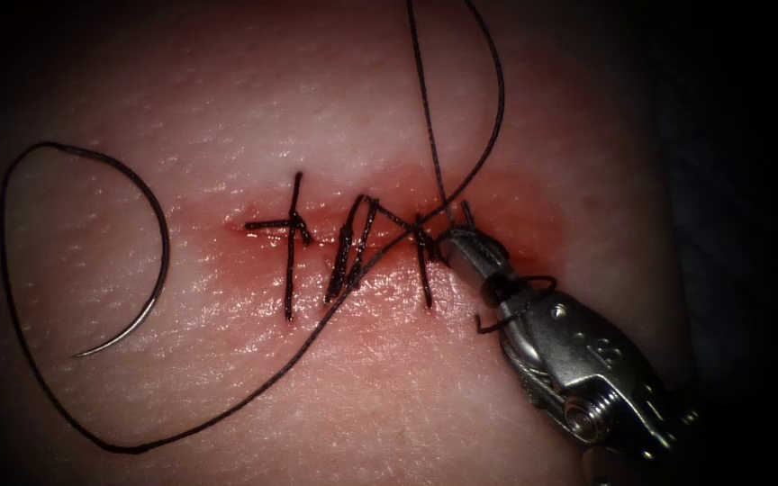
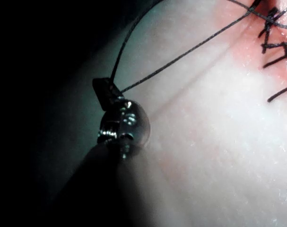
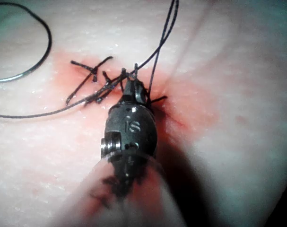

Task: Wound Closure
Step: Pull the right gripper down and the left gripper up to tighten the suture

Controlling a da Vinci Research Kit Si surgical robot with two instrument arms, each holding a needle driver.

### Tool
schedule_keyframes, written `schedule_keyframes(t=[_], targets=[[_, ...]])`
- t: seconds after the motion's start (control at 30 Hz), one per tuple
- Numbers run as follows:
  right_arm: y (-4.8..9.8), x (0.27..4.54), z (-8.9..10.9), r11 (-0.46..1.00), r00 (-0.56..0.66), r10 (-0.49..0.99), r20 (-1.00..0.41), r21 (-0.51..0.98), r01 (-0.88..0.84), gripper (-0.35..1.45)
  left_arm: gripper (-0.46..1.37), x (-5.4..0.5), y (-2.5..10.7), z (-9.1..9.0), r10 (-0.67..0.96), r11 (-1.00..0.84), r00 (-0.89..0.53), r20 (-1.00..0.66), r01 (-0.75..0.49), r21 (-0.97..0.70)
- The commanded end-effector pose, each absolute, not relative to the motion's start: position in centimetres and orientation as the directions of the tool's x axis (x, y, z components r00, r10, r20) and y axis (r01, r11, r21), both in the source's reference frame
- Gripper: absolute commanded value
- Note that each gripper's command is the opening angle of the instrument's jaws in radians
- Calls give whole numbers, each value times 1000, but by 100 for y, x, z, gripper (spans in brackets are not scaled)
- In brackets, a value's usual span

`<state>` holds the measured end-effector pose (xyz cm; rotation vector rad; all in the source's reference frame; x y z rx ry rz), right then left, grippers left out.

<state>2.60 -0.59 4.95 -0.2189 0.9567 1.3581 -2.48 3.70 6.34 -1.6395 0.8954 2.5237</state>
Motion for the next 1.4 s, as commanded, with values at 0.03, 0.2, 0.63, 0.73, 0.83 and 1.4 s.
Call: schedule_keyframes(t=[0.03,0.2,0.63,0.73,0.83,1.4], targets=[[-60,260,494,254,-86,723,-685,380,-889,-35,-35,-248,373,636,-293,-834,-460,-838,-306,460],[-67,258,492,256,-83,725,-684,379,-889,-35,-35,-245,402,651,-305,-805,-486,-819,-328,494],[-82,253,498,260,-67,736,-674,372,-891,-35,-35,-245,478,686,-302,-769,-542,-784,-348,537],[-83,253,497,258,-51,757,-651,369,-893,-35,-35,-242,498,687,-308,-765,-563,-767,-332,551],[-84,252,496,255,-31,783,-622,365,-895,-35,-35,-237,518,687,-305,-769,-573,-761,-324,551],[-104,247,496,640,371,726,-579,372,-672,-35,-35,-200,596,702,-297,-785,-627,-720,-269,558]])
